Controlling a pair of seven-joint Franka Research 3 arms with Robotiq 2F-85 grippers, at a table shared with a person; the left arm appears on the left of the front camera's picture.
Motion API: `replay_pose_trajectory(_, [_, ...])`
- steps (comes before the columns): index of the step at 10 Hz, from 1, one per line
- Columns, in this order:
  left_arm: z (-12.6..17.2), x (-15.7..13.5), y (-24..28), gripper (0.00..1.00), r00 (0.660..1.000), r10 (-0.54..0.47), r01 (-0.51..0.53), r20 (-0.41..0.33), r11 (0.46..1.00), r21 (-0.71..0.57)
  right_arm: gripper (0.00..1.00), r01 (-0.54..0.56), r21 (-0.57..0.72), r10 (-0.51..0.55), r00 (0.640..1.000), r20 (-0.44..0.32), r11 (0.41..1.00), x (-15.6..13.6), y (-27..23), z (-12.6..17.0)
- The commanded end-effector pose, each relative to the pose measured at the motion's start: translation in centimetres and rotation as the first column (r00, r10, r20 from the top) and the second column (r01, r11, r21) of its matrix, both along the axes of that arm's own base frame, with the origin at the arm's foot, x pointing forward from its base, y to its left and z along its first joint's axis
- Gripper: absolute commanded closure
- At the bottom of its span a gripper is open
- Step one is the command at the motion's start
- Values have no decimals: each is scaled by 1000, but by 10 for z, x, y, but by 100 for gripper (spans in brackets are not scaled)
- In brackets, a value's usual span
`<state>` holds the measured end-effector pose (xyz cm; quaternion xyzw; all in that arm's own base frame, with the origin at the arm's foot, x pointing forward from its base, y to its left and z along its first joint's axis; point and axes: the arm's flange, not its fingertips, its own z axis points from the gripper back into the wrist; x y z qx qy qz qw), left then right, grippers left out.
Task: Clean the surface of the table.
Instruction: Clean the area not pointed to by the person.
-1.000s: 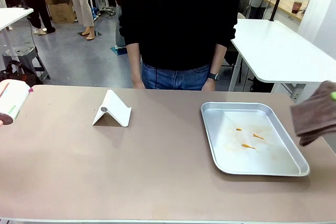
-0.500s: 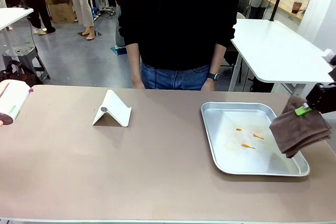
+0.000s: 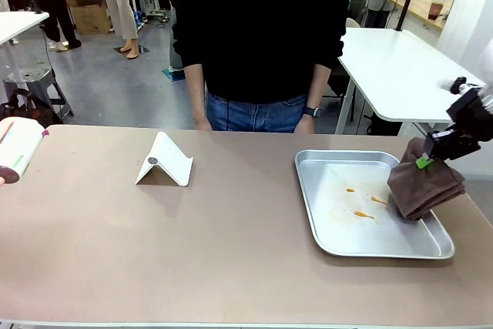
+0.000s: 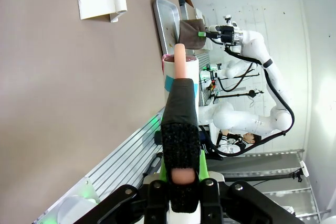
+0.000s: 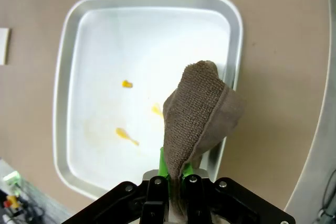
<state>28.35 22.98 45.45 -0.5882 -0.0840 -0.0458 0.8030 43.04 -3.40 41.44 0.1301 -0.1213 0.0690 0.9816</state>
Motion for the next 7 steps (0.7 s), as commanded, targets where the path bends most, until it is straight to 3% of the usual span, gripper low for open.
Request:
replay_pose_trajectory(1, [4,-2,-3,79,1000,12,-12,-7,1000,-3,91,36,-50,-38,999,-39,998,16,13,-18])
replay_pose_trajectory(2, [4,-2,-3,79,1000,12,-12,-7,1000,-3,91,55,-67,-59,996,-61,996,22,15,-28])
replay_pose_trajectory(3, [4,-2,-3,79,1000,12,-12,-7,1000,-3,91,16,14,-15,996,-84,1000,30,40,-55])
replay_pose_trajectory(7, [4,-2,-3,79,1000,12,-12,-7,1000,-3,91,8,88,5,989,-144,996,34,58,-92])
